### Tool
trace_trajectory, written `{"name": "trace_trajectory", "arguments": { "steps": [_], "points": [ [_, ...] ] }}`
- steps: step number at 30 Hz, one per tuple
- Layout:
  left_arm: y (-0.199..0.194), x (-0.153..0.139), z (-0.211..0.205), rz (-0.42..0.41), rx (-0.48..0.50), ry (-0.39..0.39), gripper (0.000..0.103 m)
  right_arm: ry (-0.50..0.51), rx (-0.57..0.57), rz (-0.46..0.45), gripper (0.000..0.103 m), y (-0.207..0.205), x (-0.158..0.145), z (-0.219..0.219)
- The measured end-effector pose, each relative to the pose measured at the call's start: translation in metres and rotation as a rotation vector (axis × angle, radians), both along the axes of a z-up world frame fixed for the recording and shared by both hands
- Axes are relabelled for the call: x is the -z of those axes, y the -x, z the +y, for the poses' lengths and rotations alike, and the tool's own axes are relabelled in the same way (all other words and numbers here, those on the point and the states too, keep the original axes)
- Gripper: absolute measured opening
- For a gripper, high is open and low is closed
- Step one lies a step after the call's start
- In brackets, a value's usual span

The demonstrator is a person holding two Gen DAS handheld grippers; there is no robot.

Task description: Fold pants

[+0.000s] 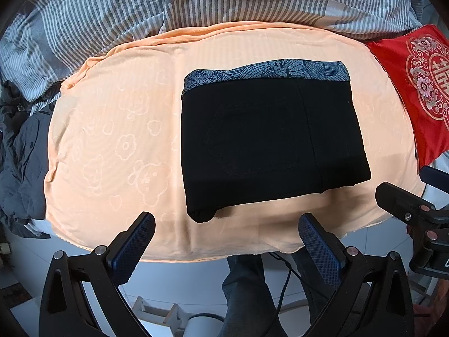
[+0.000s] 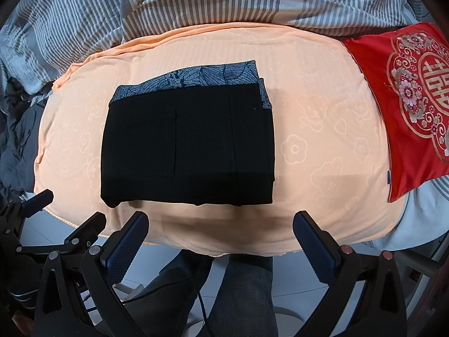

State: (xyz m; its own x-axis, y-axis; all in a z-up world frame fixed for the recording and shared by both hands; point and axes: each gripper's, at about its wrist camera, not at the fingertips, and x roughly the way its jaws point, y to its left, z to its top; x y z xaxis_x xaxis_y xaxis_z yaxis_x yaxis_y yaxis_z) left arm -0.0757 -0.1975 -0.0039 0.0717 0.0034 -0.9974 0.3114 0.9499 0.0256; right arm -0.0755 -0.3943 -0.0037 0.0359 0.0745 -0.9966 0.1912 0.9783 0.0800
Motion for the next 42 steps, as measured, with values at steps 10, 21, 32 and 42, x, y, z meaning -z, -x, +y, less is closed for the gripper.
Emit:
{"name": "trace_trajectory", "arguments": {
  "steps": [10,21,32,42],
  "points": [
    [0.0,0.0006,-0.0001,0.002,-0.002,0.0,0.103,0.0,0.0,0.001,0.103,0.0002,0.0002,0.0004],
    [-0.0004,0.0012,-0.0003,0.003,-0.007,0.006,0.103,0.0,0.001,0.001,0.103,0.0003,0.0004,0.0013],
    [-0.0017,0.0007,0.0005,0.003,-0.01,0.01,0.103,0.0,0.001,0.001,0.103,0.0005,0.0007,0.0021],
    [-0.0018,0.0007,-0.0001,-0.006,-0.009,0.011,0.103,0.001,0.005,-0.001,0.103,0.0002,0.0015,0.0031]
  ]
}}
